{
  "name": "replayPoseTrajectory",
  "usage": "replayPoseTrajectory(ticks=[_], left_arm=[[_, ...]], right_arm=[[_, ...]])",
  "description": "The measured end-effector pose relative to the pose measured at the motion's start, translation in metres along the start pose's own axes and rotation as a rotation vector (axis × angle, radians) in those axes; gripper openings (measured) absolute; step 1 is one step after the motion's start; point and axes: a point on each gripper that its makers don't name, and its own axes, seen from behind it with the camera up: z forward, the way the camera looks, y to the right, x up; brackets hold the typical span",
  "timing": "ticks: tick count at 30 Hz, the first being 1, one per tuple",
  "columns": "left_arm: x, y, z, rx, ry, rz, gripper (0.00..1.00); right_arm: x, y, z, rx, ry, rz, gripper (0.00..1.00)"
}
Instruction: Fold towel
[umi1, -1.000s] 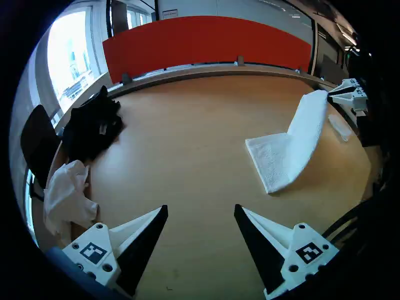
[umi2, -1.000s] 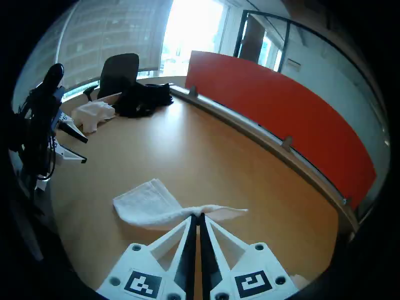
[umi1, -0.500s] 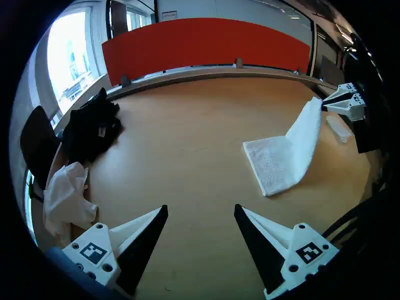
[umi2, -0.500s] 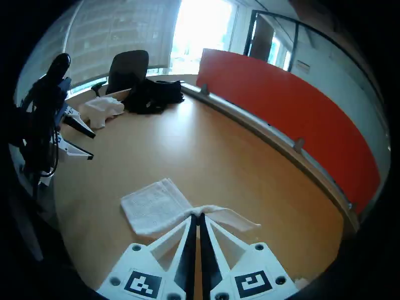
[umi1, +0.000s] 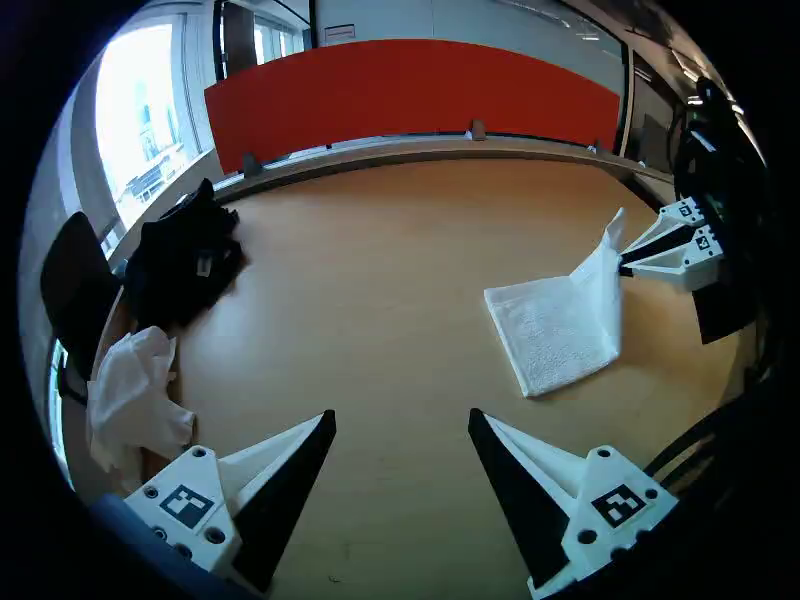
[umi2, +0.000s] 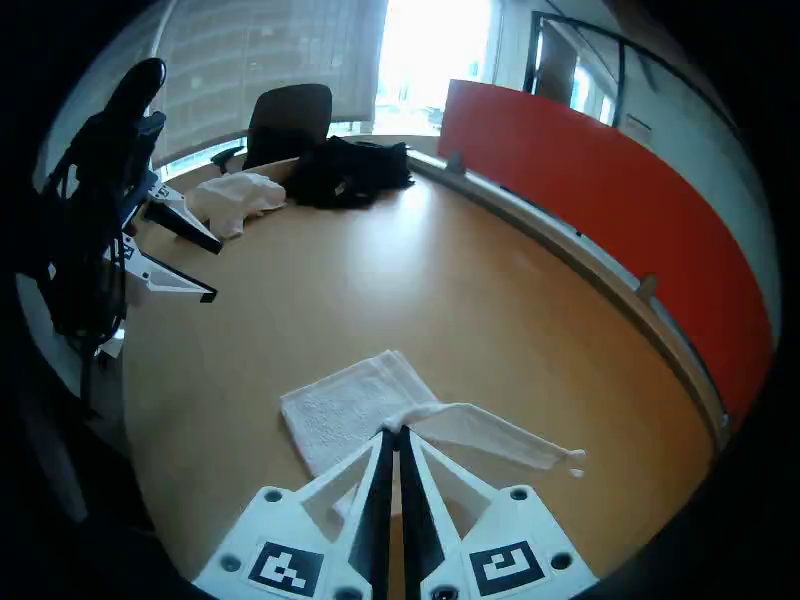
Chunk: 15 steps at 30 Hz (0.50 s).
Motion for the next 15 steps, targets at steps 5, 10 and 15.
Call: replayPoseTrajectory(ticks=[5,10,15], left_arm=[[-0.001,-0.004,-0.003,0.005,0.004,-0.007,0.99],[-0.002,-0.010,-0.007,0.018,0.006,-0.010,0.99],[-0.007,-0.018,-0.011,0.035,0.006,-0.015,0.99]], right_arm=[[0.003,-0.015,0.014,0.038,-0.013,-0.022,0.04],[0.002,-0.032,0.031,0.085,-0.035,-0.057,0.04],[-0.007,-0.049,0.047,0.129,-0.064,-0.090,0.04]])
